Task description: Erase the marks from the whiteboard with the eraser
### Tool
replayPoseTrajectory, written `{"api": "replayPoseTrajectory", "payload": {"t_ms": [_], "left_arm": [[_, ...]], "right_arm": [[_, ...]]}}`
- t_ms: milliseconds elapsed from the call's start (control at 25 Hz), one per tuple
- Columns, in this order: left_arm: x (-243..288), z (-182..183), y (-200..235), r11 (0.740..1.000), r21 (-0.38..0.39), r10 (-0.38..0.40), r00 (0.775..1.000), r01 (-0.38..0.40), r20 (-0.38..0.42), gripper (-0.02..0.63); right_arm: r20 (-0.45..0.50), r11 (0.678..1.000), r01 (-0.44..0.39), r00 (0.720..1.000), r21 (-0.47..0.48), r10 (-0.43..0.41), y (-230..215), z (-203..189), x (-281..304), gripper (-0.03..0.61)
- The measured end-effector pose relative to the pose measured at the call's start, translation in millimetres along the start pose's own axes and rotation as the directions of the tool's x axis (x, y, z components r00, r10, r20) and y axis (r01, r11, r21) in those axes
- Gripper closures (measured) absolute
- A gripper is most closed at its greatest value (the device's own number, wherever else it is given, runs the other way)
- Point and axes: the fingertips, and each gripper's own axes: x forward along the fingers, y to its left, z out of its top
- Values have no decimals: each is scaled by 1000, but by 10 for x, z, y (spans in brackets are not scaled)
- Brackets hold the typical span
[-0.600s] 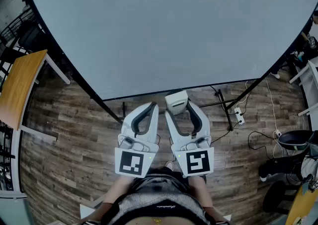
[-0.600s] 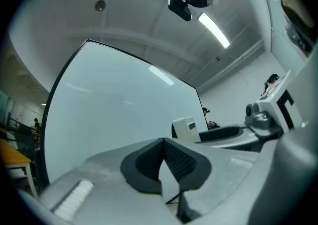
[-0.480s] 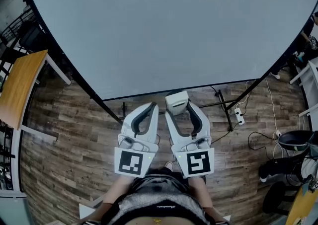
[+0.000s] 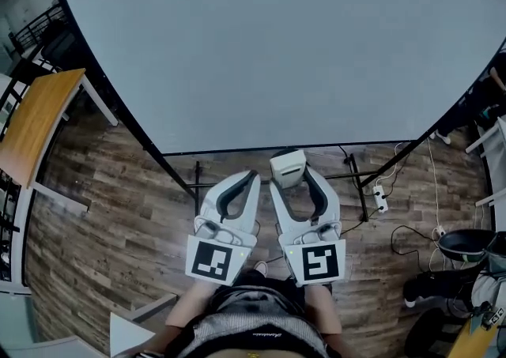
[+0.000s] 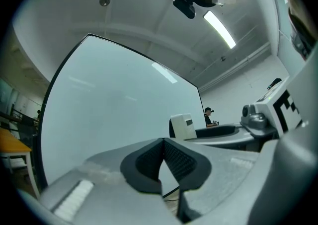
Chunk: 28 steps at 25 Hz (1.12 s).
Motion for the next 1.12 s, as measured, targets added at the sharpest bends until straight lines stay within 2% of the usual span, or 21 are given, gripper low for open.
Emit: {"api": "replayPoseTrajectory", "payload": {"t_ms": [160, 280, 360, 480, 600, 920, 1120], "left_arm": [[41, -52, 139, 999, 10, 52, 999, -52, -14, 609], [117, -68, 340, 998, -7, 65, 998, -65, -4, 609], [175, -66, 520, 997, 11, 75, 997, -75, 4, 609], [308, -52, 852, 996, 38, 78, 997, -78, 12, 609], [481, -29, 1191, 998, 22, 59, 998, -59, 20, 609], [790, 18, 1998, 999, 46, 18, 999, -19, 36, 609], [818, -31, 2290, 998, 52, -21, 999, 20, 26, 609]], "right_arm": [[11, 999, -31, 999, 6, 31, 7, 9, 126, 345], [18, 999, -50, 999, 1, 50, 61, 9, 314, 345], [13, 998, -56, 998, 2, 56, 105, -8, 502, 345], [8, 999, -54, 999, 7, 53, 161, -7, 886, 345], [11, 999, -44, 999, 2, 43, 200, 36, 1283, 345], [16, 999, 42, 999, -12, -42, 216, 175, 2097, 345], [17, 992, 101, 995, -72, -101, 303, 352, 2385, 347]]}}
